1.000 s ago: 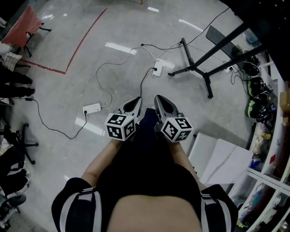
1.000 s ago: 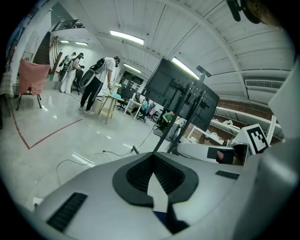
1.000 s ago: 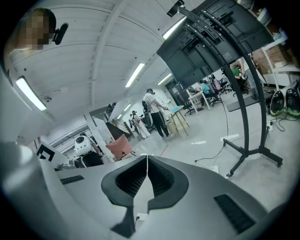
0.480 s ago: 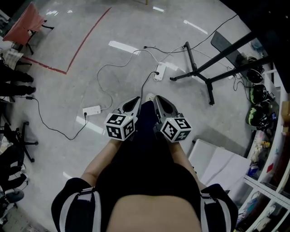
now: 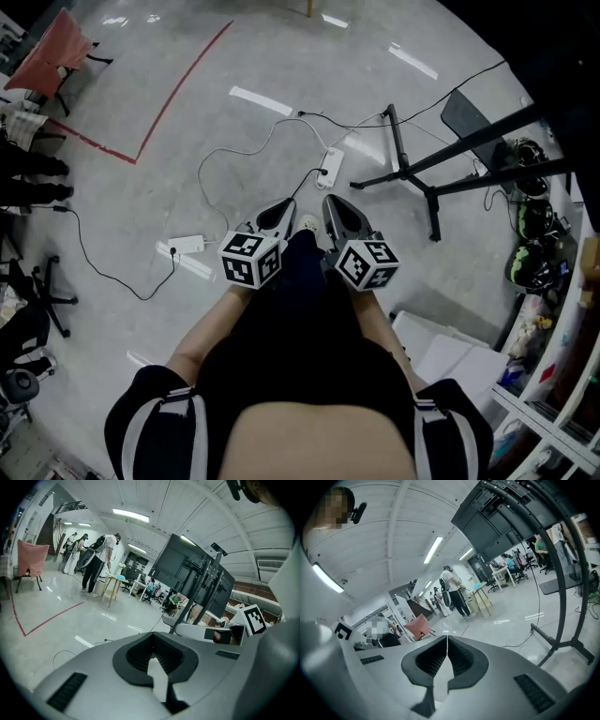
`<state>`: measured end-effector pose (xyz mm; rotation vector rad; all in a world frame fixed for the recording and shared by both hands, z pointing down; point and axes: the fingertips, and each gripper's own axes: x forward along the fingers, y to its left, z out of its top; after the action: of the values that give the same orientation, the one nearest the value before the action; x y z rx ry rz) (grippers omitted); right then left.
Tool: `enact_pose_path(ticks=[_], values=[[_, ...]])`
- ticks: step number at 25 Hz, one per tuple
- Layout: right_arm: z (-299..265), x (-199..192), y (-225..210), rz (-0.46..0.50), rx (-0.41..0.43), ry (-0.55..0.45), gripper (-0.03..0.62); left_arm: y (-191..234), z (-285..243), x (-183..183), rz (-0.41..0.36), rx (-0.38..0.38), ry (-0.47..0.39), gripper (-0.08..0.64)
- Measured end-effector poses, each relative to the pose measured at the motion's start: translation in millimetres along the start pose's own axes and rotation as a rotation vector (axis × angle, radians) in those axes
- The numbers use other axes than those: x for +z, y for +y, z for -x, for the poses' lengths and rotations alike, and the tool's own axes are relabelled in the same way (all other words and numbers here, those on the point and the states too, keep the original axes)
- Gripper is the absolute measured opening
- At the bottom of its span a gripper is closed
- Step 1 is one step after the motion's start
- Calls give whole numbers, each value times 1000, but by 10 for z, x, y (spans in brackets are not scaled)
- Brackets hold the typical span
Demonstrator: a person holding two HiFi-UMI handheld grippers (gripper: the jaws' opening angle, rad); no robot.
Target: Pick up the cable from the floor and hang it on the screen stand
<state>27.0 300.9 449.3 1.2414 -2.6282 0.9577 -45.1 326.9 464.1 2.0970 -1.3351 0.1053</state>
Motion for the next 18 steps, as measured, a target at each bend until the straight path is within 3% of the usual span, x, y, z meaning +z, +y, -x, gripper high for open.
enact_pose_path(ticks=[18], values=[[-882,706,-840,-10,41,52,23,292,-1185,602,85,30,-3,8]])
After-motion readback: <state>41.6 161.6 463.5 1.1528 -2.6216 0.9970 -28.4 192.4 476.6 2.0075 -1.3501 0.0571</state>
